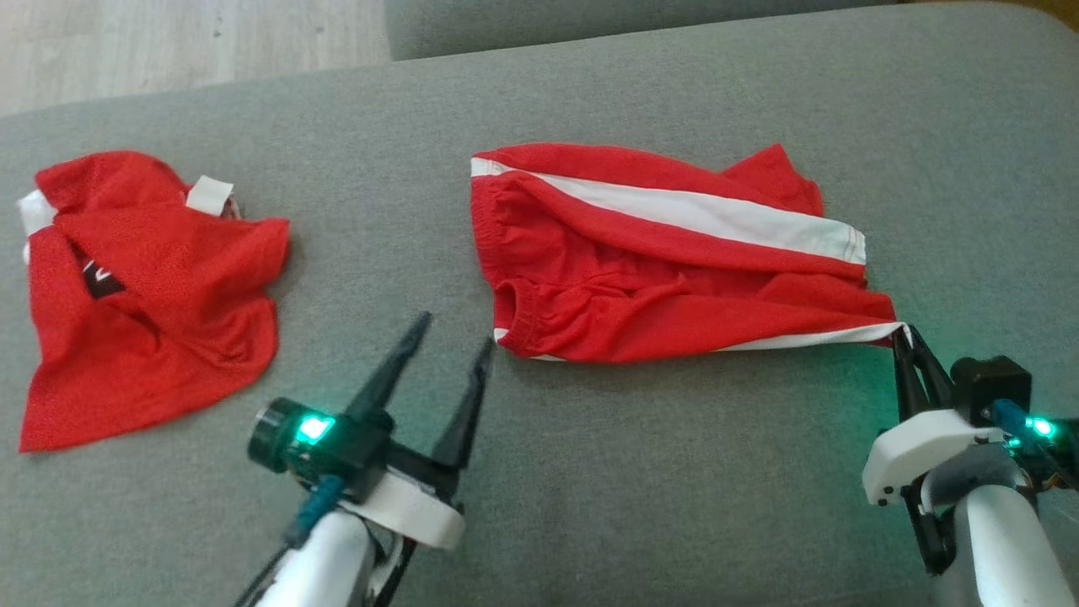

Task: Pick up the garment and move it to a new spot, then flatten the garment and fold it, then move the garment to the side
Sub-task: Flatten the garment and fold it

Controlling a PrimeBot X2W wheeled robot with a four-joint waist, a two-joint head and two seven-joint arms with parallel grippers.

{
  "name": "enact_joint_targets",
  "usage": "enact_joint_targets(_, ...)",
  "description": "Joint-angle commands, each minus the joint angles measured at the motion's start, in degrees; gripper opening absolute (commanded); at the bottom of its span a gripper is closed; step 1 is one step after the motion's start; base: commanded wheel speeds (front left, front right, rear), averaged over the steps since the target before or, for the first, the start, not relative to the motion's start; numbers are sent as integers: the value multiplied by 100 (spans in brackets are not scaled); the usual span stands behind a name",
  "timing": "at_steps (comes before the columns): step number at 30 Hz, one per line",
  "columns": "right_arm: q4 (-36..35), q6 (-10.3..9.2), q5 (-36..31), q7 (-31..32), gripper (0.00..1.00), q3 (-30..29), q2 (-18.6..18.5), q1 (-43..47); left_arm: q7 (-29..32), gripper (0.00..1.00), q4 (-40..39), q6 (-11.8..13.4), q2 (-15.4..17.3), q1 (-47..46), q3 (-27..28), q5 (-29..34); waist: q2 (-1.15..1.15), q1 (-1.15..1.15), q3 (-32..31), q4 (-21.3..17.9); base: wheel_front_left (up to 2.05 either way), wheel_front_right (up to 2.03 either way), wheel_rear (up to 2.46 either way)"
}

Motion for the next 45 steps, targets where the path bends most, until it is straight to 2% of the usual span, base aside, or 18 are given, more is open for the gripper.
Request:
enact_joint_targets(1, -220, -4, -19, 7, 0, 114, -18, -88, -36, 100, -83, -20, 126, -256, 71, 23, 0, 0, 28, -39, 0, 0, 0)
enact_joint_targets(8, -178, -4, 81, 2, 0, 277, -18, -202, 28, 100, 609, -31, 780, -868, -1289, -262, 0, 0, 147, -195, 0, 0, 0)
enact_joint_targets(15, -149, -4, 144, -29, 0, 393, -18, -320, 79, 100, 1304, -32, 1083, -1630, -1928, -345, 0, 0, 322, -326, 0, 0, 0)
enact_joint_targets(23, -154, -4, 167, -59, 0, 455, -18, -416, 36, 100, 1781, -32, 1137, -2138, -2474, -514, 0, 0, 486, -430, 0, 0, 0)
enact_joint_targets(32, -130, -4, 200, -91, 0, 526, -18, -461, -13, 98, 2081, -33, 1111, -2365, -2756, -712, 0, 0, 532, -494, 0, 0, 0)
enact_joint_targets(33, -128, -4, 202, -92, 0, 535, -18, -471, -15, 76, 2109, -33, 1111, -2381, -2794, -738, 0, 0, 532, -498, 0, 0, 0)
enact_joint_targets(35, -132, -4, 211, -97, 0, 557, -18, -490, -18, 0, 2156, -33, 1108, -2408, -2874, -802, 0, 0, 532, -504, 0, 0, 0)
enact_joint_targets(45, -264, -4, 279, -220, 0, 651, -18, -535, -32, 0, 2099, -18, 1143, -2476, -2800, -1038, 0, 0, 450, -406, 0, 0, 0)
